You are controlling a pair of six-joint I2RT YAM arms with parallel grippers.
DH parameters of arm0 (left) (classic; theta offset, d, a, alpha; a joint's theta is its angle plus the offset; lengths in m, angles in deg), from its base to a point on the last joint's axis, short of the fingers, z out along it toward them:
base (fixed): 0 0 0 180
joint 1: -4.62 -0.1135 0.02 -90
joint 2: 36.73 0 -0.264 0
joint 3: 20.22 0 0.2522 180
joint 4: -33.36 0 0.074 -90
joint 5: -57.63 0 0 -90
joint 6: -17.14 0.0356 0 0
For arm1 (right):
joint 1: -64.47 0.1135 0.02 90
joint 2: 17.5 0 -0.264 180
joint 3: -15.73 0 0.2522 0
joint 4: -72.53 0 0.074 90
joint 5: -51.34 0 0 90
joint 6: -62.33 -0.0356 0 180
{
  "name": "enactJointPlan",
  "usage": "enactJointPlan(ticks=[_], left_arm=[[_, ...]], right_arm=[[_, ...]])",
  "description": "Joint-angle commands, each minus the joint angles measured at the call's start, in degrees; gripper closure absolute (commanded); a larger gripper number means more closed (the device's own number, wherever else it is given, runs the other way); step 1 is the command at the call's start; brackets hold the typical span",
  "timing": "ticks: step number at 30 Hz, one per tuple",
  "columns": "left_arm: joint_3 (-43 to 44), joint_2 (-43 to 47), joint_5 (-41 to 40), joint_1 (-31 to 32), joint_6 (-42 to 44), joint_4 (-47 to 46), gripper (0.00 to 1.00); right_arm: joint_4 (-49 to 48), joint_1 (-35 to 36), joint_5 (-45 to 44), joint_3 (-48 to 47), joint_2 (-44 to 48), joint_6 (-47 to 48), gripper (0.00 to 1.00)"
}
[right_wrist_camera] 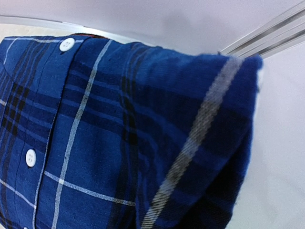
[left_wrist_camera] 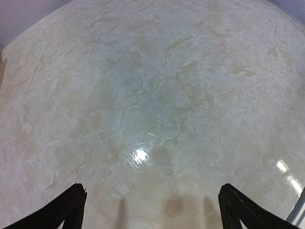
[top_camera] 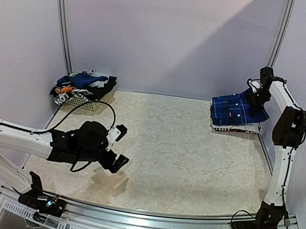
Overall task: Fold and stack the mixed laundry pile
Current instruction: Place the square-folded shirt at the corner of the board.
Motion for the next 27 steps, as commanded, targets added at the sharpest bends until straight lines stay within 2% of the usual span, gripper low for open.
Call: enactJointPlan(ticks=[1,3,5,6,7,13,17,18,23,27], left_arm=[[0.3,-1.3,0.4,0.6,-0.2,-0.2,0.01],[0.3,-1.3,0.4,0.6,-0.2,-0.2,0.01],[0.5,-1.3,0.6,0.7,-0.2,-0.2,0.01],[0.5,-1.4,0.6,0.7,-0.2,-0.2,0.01],[0.5,-1.3,0.6,0.8,-0.2,-0.2,0.01],[0.7,-1.4,0.6,1.1,-0.1,-0.5,0.01],[1.5,-1.9,-0.1,1.2,-0.4,-0.3,0.01],[1.8,-2.1,-0.6,1.2,-0.6,0.1,0.01],[3.4,-1.6,-4.5,1.3,-2.1,2.2,0.01],[4.3,0.0,-10.3,1.3,-3.3,4.0,0.01]], right_arm=[[-5.0,-0.7,-5.2,0.0,-0.3,-1.3,0.9],[-5.5,-0.7,-5.3,0.1,-0.3,-2.3,0.7],[-5.1,-0.7,-5.0,0.1,-0.3,-2.8,0.43],[-5.1,-0.7,-5.3,0.1,-0.3,-3.1,0.33],[-5.0,-0.7,-5.7,0.1,-0.3,-3.4,0.29],[-5.2,-0.1,-9.0,0.1,0.7,-5.4,0.22],[-5.8,2.6,-9.9,0.2,3.7,-8.5,0.03],[-6.2,3.4,-10.1,0.3,4.7,-9.0,0.01],[-6.6,4.7,-9.4,0.9,8.1,-17.8,0.01],[-7.6,4.7,-1.8,5.3,11.6,-29.6,0.01]])
